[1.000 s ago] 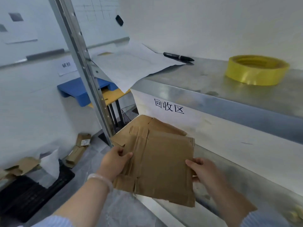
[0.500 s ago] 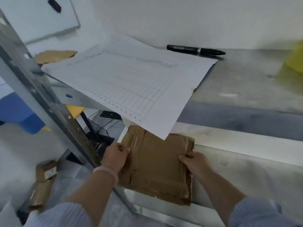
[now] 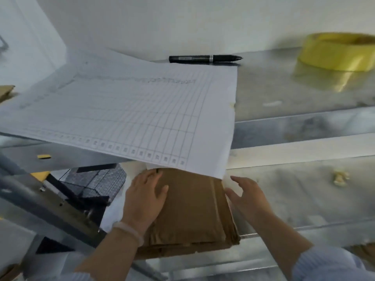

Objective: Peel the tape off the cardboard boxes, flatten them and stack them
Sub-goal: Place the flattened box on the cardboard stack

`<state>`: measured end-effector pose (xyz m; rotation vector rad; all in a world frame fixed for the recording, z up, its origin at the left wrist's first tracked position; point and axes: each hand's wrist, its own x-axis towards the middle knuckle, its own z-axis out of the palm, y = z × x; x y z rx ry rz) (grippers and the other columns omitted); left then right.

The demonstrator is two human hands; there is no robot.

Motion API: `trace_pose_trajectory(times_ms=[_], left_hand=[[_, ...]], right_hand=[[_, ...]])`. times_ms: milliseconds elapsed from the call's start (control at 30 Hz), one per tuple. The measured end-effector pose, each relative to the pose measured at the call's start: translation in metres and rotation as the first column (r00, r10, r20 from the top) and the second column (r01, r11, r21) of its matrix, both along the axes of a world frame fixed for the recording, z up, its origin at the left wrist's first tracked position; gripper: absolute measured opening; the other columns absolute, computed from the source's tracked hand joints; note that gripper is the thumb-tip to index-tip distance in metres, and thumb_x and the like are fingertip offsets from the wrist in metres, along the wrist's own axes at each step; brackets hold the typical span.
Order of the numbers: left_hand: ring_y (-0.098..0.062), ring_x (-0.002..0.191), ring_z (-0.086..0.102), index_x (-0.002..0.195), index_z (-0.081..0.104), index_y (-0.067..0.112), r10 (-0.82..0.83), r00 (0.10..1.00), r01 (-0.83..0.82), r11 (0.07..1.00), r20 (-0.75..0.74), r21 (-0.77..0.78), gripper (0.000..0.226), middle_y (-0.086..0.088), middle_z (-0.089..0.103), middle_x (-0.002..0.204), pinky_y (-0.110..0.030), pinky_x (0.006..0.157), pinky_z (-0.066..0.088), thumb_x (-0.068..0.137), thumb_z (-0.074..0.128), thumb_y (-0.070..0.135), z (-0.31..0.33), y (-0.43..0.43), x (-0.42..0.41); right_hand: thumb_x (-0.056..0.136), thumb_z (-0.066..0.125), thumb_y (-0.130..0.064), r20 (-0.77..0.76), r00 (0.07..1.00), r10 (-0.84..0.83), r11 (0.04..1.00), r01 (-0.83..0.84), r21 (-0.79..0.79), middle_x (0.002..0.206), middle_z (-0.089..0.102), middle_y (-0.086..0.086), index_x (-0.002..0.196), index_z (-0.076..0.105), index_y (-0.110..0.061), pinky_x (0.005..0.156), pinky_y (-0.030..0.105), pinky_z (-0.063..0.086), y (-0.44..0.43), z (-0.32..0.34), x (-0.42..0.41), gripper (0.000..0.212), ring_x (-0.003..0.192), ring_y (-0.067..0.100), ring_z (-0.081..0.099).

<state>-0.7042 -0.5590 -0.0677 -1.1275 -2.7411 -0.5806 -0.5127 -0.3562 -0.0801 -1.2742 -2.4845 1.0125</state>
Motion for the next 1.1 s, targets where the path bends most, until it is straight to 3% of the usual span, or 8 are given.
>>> trace_pose_trajectory(times_ms=[133,200,300,433,633,800,967,1100], left_hand=[[-0.018,0.118,0.055,0.126,0.059,0.023,-0.296,0.950,0.295,0.955,-0.102,-0.031,0.050,0.002,0.057,0.129,-0.036,0.099,0.046,0.090,0.043,0.055,0.019,0.054,0.037],[-0.016,0.131,0.044,0.135,0.051,0.027,-0.415,0.907,0.415,0.910,-0.075,-0.026,0.050,0.006,0.049,0.140,-0.036,0.109,0.038,0.092,0.043,0.052,0.021,0.083,0.061],[-0.019,0.128,0.049,0.132,0.056,0.026,-0.522,0.841,0.519,0.853,-0.143,-0.061,0.052,0.003,0.053,0.138,-0.043,0.105,0.043,0.089,0.043,0.051,0.027,0.131,0.104],[-0.024,0.125,0.052,0.129,0.058,0.026,-0.630,0.756,0.629,0.774,-0.177,-0.068,0.056,-0.001,0.056,0.135,-0.047,0.101,0.045,0.083,0.041,0.054,0.038,0.205,0.181],[-0.025,0.123,0.054,0.127,0.060,0.026,-0.748,0.623,0.767,0.641,-0.229,-0.007,0.058,-0.001,0.055,0.136,-0.049,0.098,0.046,0.079,0.044,0.054,0.058,0.317,0.332],[-0.028,0.124,0.052,0.130,0.058,0.023,-0.789,0.564,0.819,0.573,-0.242,0.042,0.058,-0.005,0.054,0.137,-0.049,0.099,0.045,0.081,0.047,0.053,0.067,0.399,0.446],[-0.030,0.122,0.054,0.130,0.058,0.022,-0.846,0.488,0.872,0.483,-0.214,0.079,0.058,-0.008,0.055,0.135,-0.049,0.098,0.046,0.084,0.048,0.056,0.069,0.461,0.540],[-0.027,0.122,0.052,0.132,0.054,0.024,-0.863,0.458,0.888,0.434,-0.214,0.149,0.057,-0.005,0.054,0.136,-0.048,0.099,0.045,0.084,0.049,0.053,0.079,0.510,0.589]], right_hand=[[0.092,0.049,-0.058,0.062,0.998,0.021,0.981,-0.033,0.191,0.160,0.019,-0.013,0.150,0.028,-0.036,0.117,0.034,0.026,0.023,0.015,0.050,0.066,0.145,0.013,0.024],[0.091,0.047,-0.062,0.059,0.998,-0.012,0.959,-0.005,0.283,0.161,0.017,-0.012,0.151,0.027,-0.035,0.118,0.032,0.021,0.037,0.024,0.079,0.068,0.147,0.012,0.017],[0.083,0.029,-0.075,0.062,0.995,-0.076,0.923,0.046,0.382,0.161,0.017,-0.008,0.152,0.025,-0.033,0.118,0.027,0.008,0.060,0.035,0.132,0.081,0.149,0.012,0.011],[0.092,0.041,-0.064,0.029,0.980,-0.195,0.907,0.170,0.385,0.162,0.009,-0.010,0.154,0.015,-0.034,0.118,0.024,0.001,0.094,0.046,0.218,0.074,0.149,0.009,0.004],[0.091,0.037,-0.067,0.077,0.939,-0.335,0.847,0.264,0.461,0.162,0.004,-0.013,0.154,0.010,-0.036,0.113,0.024,-0.008,0.157,0.068,0.370,0.075,0.149,0.009,-0.001],[0.092,0.039,-0.065,0.102,0.900,-0.424,0.811,0.327,0.485,0.163,0.000,-0.012,0.154,0.006,-0.037,0.117,0.027,-0.010,0.205,0.085,0.485,0.076,0.149,0.008,-0.006],[0.092,0.044,-0.064,0.069,0.857,-0.510,0.752,0.405,0.521,0.163,0.004,-0.010,0.155,0.009,-0.033,0.116,0.025,-0.011,0.239,0.099,0.566,0.078,0.149,0.008,-0.003],[0.092,0.038,-0.068,0.114,0.826,-0.552,0.750,0.432,0.500,0.163,-0.002,-0.011,0.154,0.002,-0.036,0.117,0.026,-0.011,0.278,0.094,0.614,0.079,0.149,0.007,-0.007]])
